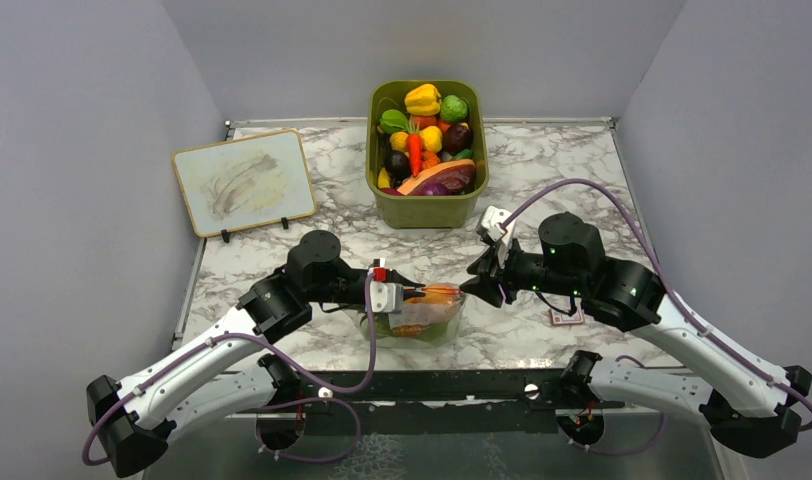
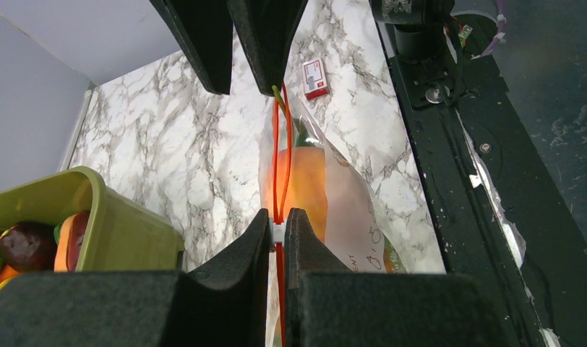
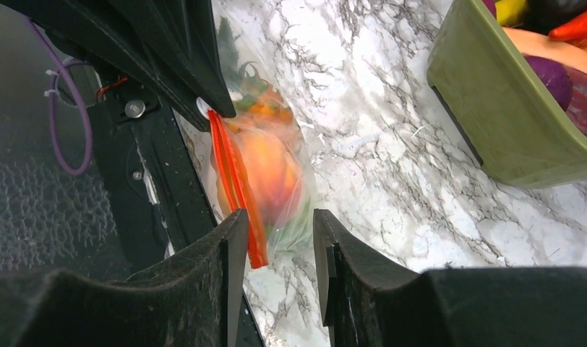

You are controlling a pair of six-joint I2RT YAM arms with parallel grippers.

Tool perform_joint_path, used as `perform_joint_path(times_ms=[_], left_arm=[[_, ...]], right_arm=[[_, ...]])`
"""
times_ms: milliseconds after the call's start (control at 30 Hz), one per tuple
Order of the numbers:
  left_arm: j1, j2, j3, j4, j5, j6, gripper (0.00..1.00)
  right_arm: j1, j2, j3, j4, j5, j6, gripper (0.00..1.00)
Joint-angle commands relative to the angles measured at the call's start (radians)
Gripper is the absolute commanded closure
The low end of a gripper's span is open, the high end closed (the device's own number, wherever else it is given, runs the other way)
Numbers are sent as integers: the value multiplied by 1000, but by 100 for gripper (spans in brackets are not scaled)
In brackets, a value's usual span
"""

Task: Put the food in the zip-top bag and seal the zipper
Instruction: Adjust the zipper food storage bag at the center of the board.

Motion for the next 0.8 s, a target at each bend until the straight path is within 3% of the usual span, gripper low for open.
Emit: perform_joint_path(times_ms=[0,767], left_arm=[[-3,-25,24,38,47,19,100],[-4,-21,27,23,61,36,100]], right_arm=[[0,15,3,47,-32,-1,62],[1,9,32,-52,-31,-17,69]])
